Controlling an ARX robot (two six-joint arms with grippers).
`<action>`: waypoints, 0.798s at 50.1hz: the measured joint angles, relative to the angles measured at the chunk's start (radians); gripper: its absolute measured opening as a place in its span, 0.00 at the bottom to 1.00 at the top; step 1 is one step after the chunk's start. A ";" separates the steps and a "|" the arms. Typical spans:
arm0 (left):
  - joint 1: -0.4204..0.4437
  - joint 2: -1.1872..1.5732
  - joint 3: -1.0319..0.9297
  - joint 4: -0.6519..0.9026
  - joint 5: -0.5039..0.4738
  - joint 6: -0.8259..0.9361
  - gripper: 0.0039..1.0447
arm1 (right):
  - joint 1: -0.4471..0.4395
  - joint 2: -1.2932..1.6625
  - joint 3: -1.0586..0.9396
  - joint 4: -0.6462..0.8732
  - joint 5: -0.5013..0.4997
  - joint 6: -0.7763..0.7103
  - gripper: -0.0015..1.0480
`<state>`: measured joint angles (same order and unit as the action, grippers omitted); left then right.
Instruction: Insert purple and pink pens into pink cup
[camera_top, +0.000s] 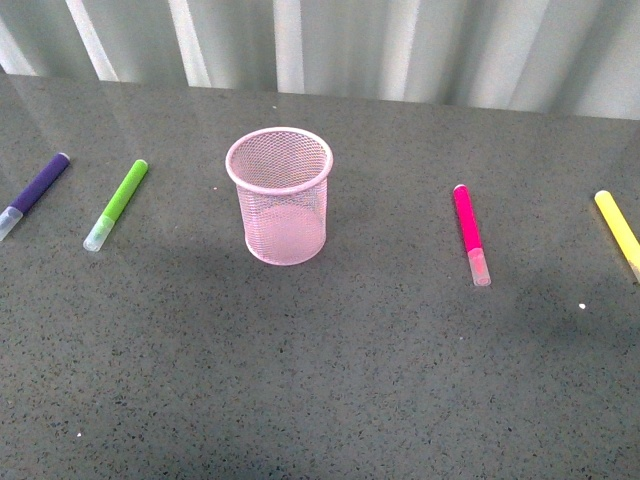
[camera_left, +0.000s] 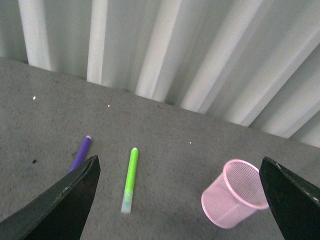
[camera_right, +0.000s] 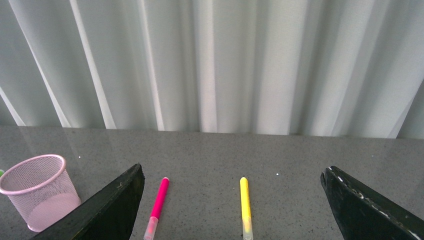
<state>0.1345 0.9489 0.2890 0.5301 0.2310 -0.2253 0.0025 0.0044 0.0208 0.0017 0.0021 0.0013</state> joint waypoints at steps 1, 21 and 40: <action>0.006 0.063 0.031 0.024 0.018 0.006 0.94 | 0.000 0.000 0.000 0.000 0.000 0.000 0.93; 0.052 0.848 0.541 0.084 0.127 0.184 0.94 | 0.000 0.000 0.000 0.000 0.000 0.000 0.93; 0.113 1.168 0.818 -0.048 0.067 0.355 0.94 | 0.000 0.000 0.000 0.000 0.000 0.000 0.93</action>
<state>0.2474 2.1174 1.1065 0.4824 0.2981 0.1295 0.0025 0.0044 0.0208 0.0017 0.0017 0.0013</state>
